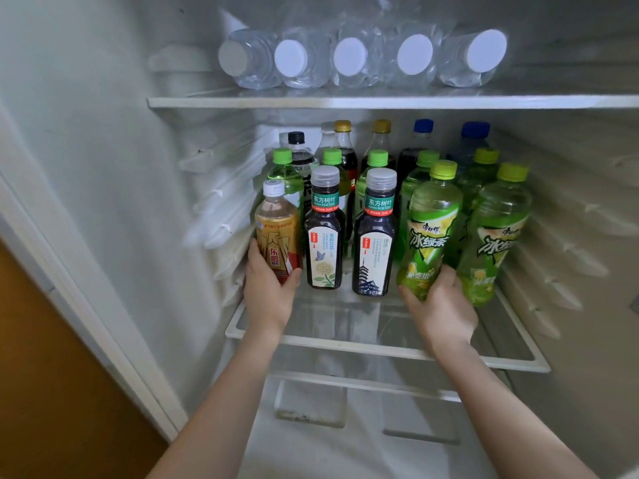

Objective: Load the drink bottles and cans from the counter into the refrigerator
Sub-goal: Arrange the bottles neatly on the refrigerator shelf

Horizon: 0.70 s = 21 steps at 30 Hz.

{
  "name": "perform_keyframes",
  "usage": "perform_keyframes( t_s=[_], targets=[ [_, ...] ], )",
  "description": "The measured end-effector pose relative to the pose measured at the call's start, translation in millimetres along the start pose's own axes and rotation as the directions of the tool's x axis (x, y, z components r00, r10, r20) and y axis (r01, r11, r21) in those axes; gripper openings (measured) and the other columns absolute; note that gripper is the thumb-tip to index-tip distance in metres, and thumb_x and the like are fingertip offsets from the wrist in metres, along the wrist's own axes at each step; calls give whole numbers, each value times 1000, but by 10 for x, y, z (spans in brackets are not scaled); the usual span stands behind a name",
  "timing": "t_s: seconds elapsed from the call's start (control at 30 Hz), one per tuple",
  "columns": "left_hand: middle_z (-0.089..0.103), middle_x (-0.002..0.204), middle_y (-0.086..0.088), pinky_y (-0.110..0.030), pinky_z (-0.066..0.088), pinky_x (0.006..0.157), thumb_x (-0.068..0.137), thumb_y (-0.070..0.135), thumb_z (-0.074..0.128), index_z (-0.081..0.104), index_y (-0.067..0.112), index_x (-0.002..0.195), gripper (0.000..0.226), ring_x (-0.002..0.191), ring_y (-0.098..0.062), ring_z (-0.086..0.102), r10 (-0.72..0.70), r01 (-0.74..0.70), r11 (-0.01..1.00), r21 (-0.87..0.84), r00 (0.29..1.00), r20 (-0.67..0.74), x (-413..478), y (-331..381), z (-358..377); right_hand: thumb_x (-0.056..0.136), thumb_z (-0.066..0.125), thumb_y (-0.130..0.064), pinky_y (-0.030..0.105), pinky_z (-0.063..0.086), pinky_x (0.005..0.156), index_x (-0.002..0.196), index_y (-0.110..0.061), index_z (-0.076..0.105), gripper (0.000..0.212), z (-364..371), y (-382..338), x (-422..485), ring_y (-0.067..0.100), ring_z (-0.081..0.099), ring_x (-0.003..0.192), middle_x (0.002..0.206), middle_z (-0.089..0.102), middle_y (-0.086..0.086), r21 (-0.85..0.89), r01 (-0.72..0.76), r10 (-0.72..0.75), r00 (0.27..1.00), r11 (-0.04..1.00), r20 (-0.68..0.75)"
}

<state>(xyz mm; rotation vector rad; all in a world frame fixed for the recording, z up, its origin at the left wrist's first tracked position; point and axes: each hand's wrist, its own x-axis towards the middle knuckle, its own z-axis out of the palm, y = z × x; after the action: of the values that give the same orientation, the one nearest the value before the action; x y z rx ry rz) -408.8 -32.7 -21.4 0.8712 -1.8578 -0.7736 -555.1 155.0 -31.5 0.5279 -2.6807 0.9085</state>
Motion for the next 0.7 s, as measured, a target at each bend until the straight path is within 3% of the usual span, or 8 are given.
perform_keyframes(
  t_s=[0.27, 0.43, 0.5, 0.57, 0.63, 0.7],
  targets=[
    [47, 140, -2, -46, 40, 107, 75, 22, 78, 28, 17, 145, 86, 129, -20, 46, 10, -10, 1000, -21, 1000, 2, 5, -10, -14, 80, 69, -43, 33, 34, 59, 123, -3, 43, 64, -12, -1, -22, 40, 63, 88, 113, 56, 17, 11, 14, -14, 1000, 1000, -13],
    [39, 144, -12, -47, 35, 110, 80, 25, 73, 25, 9, 146, 83, 134, -26, 37, -5, 4, 1000, -7, 998, -59, -103, 85, -6, 81, 68, -43, 36, 44, 64, 130, -6, 43, 66, -58, 14, -77, 40, 62, 92, 116, 58, 16, 69, 18, -17, 1000, 997, -19],
    [40, 140, -18, -40, 29, 112, 82, 24, 70, 31, 0, 141, 74, 131, -31, 36, 81, -74, 996, 49, 983, -166, -251, 152, -2, 81, 69, -37, 36, 45, 69, 127, -7, 47, 60, -93, 85, -117, 37, 61, 97, 118, 58, 13, 155, 24, -15, 998, 988, -63],
    [44, 132, -19, -25, 22, 108, 83, 26, 67, 40, -3, 132, 63, 124, -31, 37, 202, -179, 977, 118, 952, -230, -451, 237, 31, 81, 69, -32, 31, 39, 69, 118, -9, 52, 47, -153, 207, -141, 33, 59, 97, 114, 58, 10, 217, 31, 1, 990, 976, -144],
    [47, 125, -14, -20, 24, 102, 82, 28, 64, 45, 2, 126, 55, 118, -26, 41, 254, -244, 967, 77, 953, -164, -632, 364, 118, 79, 70, -27, 30, 36, 69, 114, -7, 52, 43, -227, 312, -107, 33, 56, 96, 111, 54, 13, 220, 16, 35, 975, 975, -222],
    [50, 121, -11, -20, 32, 97, 82, 24, 65, 47, 3, 124, 50, 111, -21, 47, 282, -282, 959, -5, 959, -41, -771, 470, 267, 76, 71, -22, 39, 42, 75, 117, -4, 50, 50, -290, 360, -26, 38, 51, 102, 113, 50, 19, 198, -24, 79, 957, 980, -278]
  ],
)
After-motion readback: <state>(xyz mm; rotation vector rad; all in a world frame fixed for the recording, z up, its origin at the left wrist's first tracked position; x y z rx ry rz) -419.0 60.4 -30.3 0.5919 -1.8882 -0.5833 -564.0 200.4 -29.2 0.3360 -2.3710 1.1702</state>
